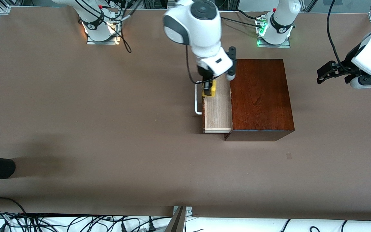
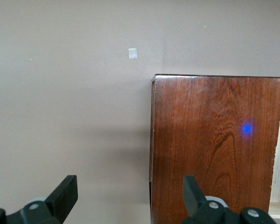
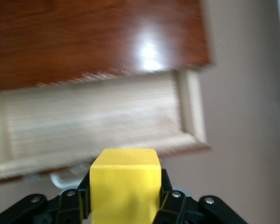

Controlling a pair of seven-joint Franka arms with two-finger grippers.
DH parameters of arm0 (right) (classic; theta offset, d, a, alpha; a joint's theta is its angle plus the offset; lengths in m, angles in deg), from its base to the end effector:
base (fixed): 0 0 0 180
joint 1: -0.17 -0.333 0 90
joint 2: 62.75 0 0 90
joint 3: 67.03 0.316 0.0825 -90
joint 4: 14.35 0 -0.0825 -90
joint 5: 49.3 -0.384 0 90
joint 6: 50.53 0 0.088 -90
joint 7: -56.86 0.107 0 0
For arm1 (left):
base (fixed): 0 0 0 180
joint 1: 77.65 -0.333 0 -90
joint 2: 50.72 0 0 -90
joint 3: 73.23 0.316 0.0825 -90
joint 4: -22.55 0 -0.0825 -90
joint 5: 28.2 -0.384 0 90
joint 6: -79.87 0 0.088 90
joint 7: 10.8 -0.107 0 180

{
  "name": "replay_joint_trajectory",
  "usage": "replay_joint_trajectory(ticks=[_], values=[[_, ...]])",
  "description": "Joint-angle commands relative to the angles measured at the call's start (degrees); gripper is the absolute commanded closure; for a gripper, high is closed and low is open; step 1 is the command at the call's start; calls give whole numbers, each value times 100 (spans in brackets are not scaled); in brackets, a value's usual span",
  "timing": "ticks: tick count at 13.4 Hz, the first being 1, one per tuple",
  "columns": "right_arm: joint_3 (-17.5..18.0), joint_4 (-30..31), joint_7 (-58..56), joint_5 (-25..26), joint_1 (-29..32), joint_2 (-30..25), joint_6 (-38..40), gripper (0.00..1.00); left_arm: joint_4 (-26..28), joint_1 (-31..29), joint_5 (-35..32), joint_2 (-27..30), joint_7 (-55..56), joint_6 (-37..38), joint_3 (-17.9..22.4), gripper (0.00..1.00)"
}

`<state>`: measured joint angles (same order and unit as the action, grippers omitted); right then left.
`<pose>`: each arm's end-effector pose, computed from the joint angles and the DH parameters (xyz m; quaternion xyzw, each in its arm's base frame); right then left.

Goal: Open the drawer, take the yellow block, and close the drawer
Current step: 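Lift the cube out with the right gripper while the left gripper reaches the drawer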

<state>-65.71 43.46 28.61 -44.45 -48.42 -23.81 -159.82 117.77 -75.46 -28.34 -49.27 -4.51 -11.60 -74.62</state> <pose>0.5006 0.5759 0.4786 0.7672 0.6311 0.1137 0.0132 0.5456 -0.0340 0.5976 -0.9995 -0.0236 0.0199 0.0032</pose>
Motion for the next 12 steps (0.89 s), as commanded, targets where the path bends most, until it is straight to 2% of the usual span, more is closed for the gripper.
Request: replay_joint_trajectory(ticks=[1,4,7,9,12], values=[[-306,99,468,-19,227,-614,591,100,-196,-26,128,-58,-58,199,-27,0],[-808,117,619,-229,586,-1011,962,100,-660,150,137,-302,-181,769,-343,0],[-923,160,593,-922,1471,-1318,1331,100,-987,465,172,-593,-198,1191,-677,0],[-923,772,636,-1223,2009,-1757,1323,100,-961,842,234,-830,-268,1254,-870,0],[-906,1809,995,-1232,2537,-2363,1332,100,-1005,1440,480,-1348,-1153,1036,-1020,0]])
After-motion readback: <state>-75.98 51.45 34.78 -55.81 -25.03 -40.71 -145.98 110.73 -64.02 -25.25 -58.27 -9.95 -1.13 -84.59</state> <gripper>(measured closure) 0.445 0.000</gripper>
